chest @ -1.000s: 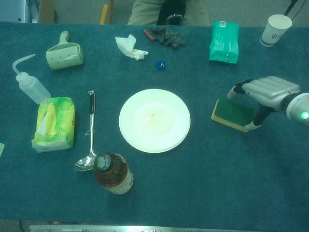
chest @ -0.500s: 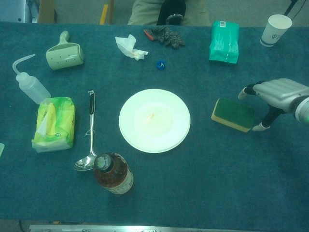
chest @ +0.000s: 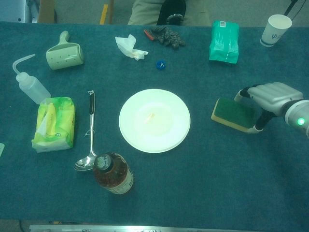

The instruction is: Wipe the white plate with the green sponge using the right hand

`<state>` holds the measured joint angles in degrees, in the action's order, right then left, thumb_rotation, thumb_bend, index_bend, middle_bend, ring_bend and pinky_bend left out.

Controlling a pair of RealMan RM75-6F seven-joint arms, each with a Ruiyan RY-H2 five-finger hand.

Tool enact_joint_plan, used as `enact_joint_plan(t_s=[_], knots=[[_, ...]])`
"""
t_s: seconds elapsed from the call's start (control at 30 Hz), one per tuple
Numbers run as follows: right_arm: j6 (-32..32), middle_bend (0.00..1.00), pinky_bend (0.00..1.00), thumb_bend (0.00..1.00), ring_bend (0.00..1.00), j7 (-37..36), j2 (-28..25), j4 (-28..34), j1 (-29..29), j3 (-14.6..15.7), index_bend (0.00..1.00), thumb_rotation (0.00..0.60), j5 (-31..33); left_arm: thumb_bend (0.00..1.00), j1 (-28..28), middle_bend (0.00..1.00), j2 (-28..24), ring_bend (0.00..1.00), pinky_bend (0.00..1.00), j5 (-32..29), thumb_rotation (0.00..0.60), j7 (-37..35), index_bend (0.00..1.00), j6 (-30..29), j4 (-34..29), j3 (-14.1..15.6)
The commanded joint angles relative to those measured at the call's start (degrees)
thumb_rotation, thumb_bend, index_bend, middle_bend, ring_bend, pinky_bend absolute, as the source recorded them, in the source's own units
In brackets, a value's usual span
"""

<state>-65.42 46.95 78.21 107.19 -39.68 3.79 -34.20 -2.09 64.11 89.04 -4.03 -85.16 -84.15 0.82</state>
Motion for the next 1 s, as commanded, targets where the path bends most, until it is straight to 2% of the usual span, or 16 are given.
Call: enact_joint_plan(t_s=[0.03, 0.23, 0.4, 0.53, 0.7, 1.0], knots=[[-0.55, 0.18, 0.39, 0.0, 0.11, 0.63, 0.65, -0.03, -0.23, -0.26, 0.23, 0.548, 0.57, 0.37, -0.02, 0.27, 0.07, 0.18, 0.17, -0.03, 0.6, -0.39, 0.31, 0.0, 0.43, 0.03], [-1.81, 0.19, 0.4, 0.0, 0.11, 1.69, 2.03, -0.42, -0.43, -0.65, 0.26, 0.591, 1.71, 0.37, -0.12, 0.27, 0.41, 0.18, 0.17, 0.03, 0.6, -1.39, 0.32, 0.13, 1.47, 0.16], [-2.37, 0.22, 0.43, 0.15, 0.15, 2.2, 3.12, -0.74, -0.53, -1.08, 0.34, 0.6, 2.89, 0.37, -0.26, 0.27, 0.77, 0.18, 0.17, 0.14, 0.6, -2.16, 0.32, 0.26, 2.28, 0.24], [-2.86, 0.24, 0.45, 0.15, 0.16, 3.2, 3.85, -0.95, -0.95, -1.46, 0.36, 0.6, 3.92, 0.37, -0.28, 0.27, 1.09, 0.18, 0.16, 0.35, 0.6, -3.07, 0.32, 0.2, 3.06, 0.39], [-3.34, 0.27, 0.48, 0.2, 0.21, 3.36, 4.49, -1.46, -1.18, -2.1, 0.41, 0.6, 3.94, 0.37, -0.11, 0.27, 1.26, 0.18, 0.16, 0.49, 0.6, -3.91, 0.32, -0.16, 3.77, 0.53], [-0.17, 0.32, 0.53, 0.2, 0.27, 0.56, 0.74, 0.75, -2.01, -4.07, 0.47, 0.6, 3.49, 0.37, 0.52, 0.27, 1.05, 0.18, 0.16, 0.6, 0.6, -4.8, 0.32, -1.19, 3.94, 0.76]])
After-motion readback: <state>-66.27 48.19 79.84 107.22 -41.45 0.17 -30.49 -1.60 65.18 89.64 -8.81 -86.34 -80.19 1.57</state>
